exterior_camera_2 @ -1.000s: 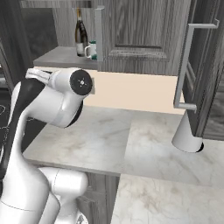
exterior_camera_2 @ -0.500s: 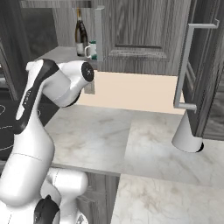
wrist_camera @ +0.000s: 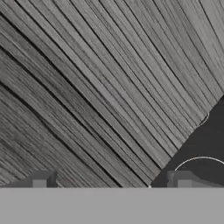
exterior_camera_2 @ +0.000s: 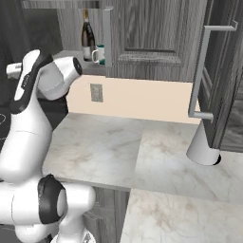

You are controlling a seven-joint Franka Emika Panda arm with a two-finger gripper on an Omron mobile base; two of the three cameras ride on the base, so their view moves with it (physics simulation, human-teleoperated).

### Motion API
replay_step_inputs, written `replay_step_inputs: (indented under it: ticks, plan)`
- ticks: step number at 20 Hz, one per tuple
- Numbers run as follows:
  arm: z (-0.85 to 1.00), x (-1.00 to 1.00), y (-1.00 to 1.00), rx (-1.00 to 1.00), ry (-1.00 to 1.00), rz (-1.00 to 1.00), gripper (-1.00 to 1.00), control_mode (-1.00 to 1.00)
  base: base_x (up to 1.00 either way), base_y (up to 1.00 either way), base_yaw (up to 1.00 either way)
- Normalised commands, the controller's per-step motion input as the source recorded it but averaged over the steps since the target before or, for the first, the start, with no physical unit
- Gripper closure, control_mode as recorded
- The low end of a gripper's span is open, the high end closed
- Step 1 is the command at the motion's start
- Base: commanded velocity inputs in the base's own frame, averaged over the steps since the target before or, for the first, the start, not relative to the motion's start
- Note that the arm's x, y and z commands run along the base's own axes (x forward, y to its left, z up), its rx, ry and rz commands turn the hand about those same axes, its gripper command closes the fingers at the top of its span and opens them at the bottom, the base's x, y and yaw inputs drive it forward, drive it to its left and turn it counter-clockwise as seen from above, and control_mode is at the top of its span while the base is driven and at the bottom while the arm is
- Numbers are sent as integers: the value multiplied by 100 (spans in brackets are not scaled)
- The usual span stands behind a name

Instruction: Open the cabinet directly in front. Then move the wine and the mug to the dining counter with the candle on it.

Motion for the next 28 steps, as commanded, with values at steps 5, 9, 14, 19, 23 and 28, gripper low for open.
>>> replay_step_inputs:
  ticks: [5, 9, 14, 19, 23, 28]
  plan:
    - [-8, -10, 94, 1, -12, 7, -100, -100, 0, 0, 0]
    - [0, 0, 4, 0, 0, 0, -100, -100, 0, 0, 0]
    - [21, -24, -50, 0, -16, -6, -100, -100, 0, 0, 0]
    - [8, -39, -97, -7, -22, -19, -100, -100, 0, 0, 0]
    - [0, -21, -100, -11, -21, -26, -100, -100, 0, 0, 0]
    - [8, -1, -100, -4, -21, -39, -100, -100, 0, 0, 0]
